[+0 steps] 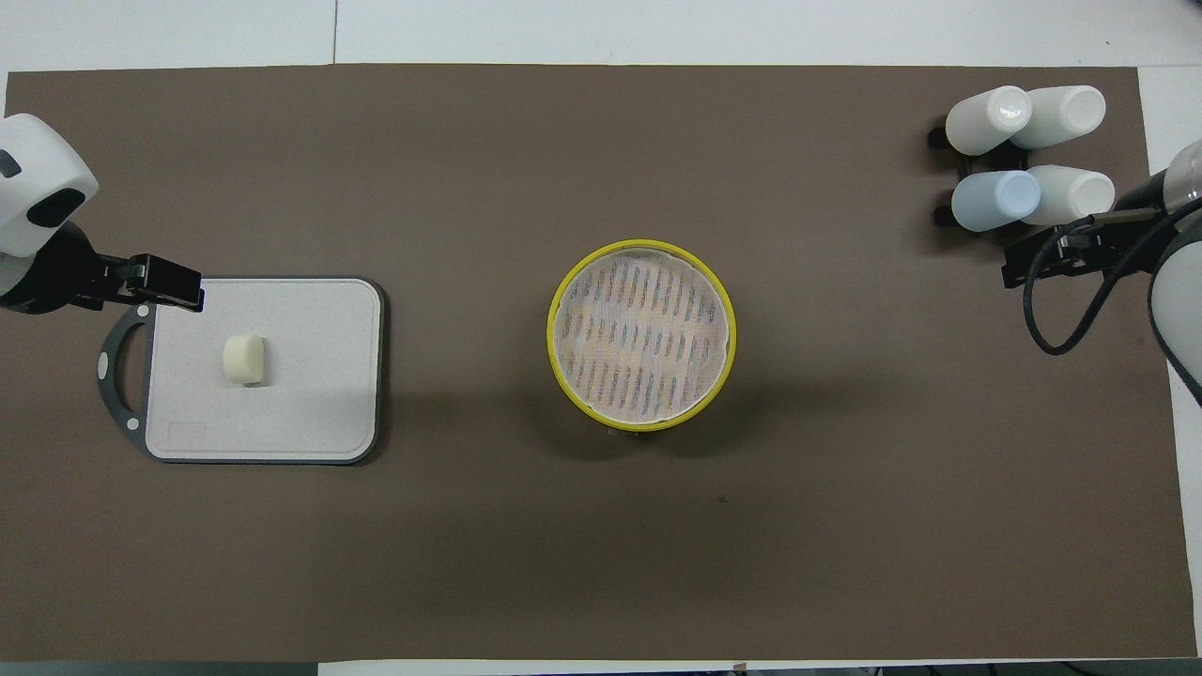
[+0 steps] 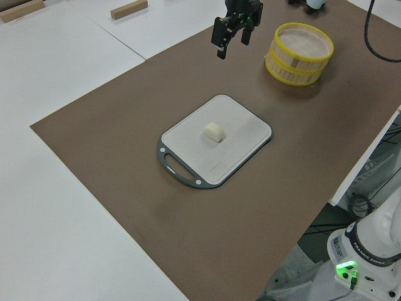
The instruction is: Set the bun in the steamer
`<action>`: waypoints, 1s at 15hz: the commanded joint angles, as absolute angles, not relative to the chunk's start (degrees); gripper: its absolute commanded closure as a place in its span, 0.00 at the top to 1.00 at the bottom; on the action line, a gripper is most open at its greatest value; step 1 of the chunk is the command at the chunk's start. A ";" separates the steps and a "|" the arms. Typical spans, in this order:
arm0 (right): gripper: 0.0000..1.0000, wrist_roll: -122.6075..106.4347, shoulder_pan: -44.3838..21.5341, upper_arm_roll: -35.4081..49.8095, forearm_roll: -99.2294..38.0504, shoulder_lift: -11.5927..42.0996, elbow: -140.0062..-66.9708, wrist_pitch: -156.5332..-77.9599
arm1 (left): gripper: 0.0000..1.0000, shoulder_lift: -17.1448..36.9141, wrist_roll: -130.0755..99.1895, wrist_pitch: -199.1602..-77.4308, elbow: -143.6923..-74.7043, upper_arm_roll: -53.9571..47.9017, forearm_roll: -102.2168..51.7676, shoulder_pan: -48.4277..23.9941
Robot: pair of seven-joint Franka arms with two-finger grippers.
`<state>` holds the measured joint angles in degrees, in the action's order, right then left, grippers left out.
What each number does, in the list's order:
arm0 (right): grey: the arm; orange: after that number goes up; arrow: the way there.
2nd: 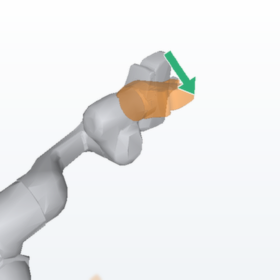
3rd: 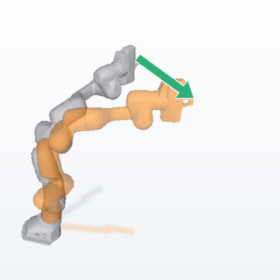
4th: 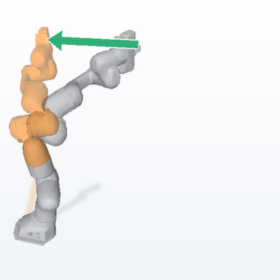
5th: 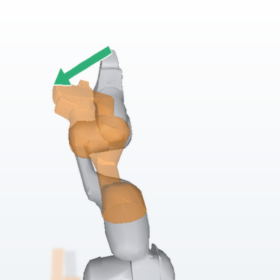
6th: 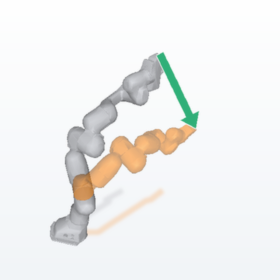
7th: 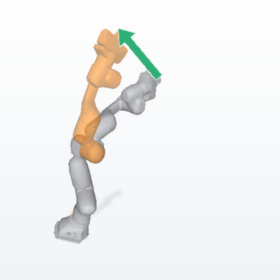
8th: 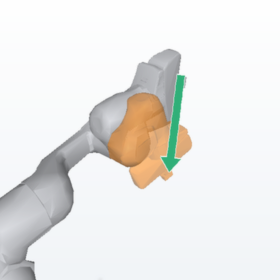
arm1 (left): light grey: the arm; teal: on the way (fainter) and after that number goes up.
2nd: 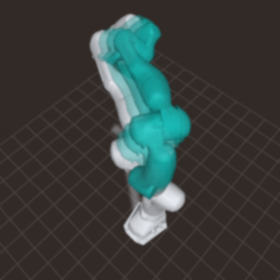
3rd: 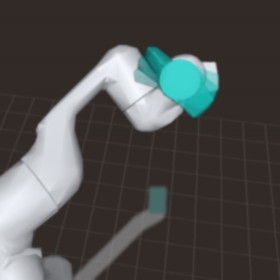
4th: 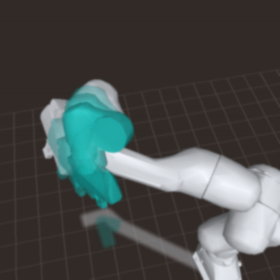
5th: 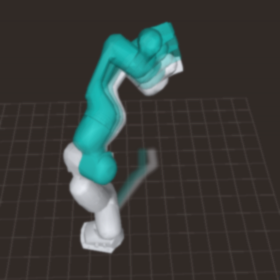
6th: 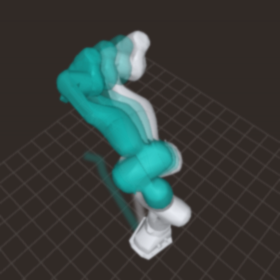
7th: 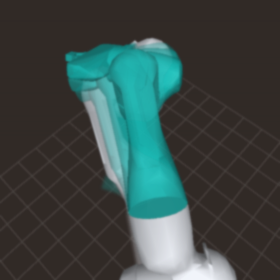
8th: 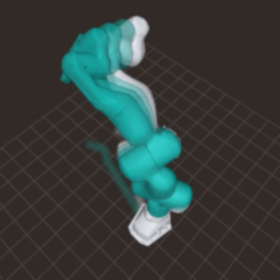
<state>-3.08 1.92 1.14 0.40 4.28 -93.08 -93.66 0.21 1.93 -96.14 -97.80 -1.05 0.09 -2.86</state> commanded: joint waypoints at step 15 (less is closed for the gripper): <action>1.00 -1.60 -1.65 2.37 -0.35 2.99 -95.80 -95.88 | 1.00 0.09 -1.49 -96.93 -99.75 -0.44 -0.62 -3.52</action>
